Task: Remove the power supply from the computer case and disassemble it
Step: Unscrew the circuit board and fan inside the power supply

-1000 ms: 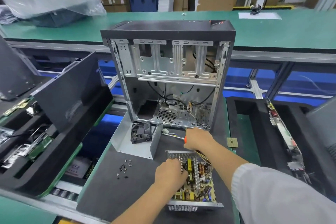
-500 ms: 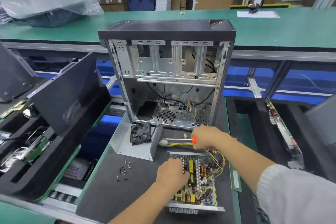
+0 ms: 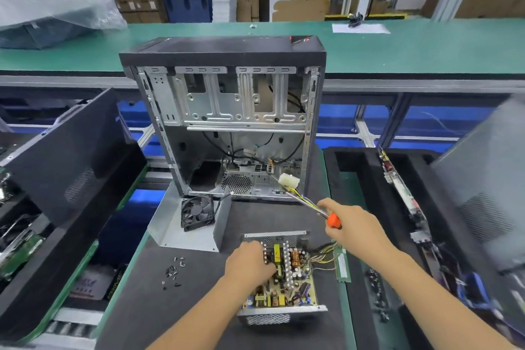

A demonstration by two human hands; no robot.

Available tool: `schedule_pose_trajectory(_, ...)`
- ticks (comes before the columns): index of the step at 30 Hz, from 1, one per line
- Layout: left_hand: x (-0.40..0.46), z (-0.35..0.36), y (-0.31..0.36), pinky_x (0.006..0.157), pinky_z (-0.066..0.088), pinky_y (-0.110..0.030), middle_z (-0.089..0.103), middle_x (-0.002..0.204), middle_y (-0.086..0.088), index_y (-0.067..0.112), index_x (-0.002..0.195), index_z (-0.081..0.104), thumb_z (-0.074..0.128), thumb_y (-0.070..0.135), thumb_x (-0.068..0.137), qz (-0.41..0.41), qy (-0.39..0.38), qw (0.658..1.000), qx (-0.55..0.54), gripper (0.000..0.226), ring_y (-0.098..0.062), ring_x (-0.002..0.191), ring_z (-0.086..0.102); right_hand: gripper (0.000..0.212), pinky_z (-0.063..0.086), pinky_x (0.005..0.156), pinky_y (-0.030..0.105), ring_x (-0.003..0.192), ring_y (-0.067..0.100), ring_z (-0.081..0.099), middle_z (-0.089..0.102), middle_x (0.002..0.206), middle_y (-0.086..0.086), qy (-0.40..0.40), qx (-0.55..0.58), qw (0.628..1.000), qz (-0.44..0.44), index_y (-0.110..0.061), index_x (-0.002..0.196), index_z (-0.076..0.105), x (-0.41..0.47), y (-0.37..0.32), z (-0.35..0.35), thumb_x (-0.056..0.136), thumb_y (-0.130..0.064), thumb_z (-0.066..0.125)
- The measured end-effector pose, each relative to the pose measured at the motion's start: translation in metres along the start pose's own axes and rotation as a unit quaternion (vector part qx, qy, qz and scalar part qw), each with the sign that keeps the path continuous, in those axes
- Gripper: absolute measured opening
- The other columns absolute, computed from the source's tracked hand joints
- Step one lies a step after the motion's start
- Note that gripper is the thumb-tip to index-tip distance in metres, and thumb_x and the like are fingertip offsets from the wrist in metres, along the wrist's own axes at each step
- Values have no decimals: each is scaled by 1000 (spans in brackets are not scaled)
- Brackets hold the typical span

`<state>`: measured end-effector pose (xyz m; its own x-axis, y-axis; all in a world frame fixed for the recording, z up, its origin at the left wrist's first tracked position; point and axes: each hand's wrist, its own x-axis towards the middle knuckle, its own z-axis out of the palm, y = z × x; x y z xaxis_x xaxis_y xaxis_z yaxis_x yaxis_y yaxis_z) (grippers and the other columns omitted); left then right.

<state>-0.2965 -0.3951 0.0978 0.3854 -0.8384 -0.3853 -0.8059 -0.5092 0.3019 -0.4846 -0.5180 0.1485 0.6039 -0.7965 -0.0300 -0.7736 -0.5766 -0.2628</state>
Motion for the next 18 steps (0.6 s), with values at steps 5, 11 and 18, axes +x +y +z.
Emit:
schedule_pose_trajectory(5,2,-2,2,63,42,-29,43,73,3,18,71,36,58,32,87,-6,-24,1000,-2,31,-20,74,51,35,47,70,31,92,22,62,66,102,-4,11,-69,996,52,-38,124,52,3,11,15,92,-23,50)
schedule_pose_trajectory(11,3,-1,2,54,34,-28,40,69,1,17,68,32,56,25,89,9,-13,1000,2,32,-15,61,41,33,49,72,34,86,28,64,47,110,3,-35,-107,992,60,-28,125,51,12,21,25,94,-20,50)
schedule_pose_trajectory(18,-1,5,1,52,34,-29,41,68,2,17,66,33,56,25,90,18,34,999,8,34,-18,64,45,23,39,41,28,49,22,54,57,94,3,96,-135,983,-76,-20,86,59,-18,-24,12,76,-32,75)
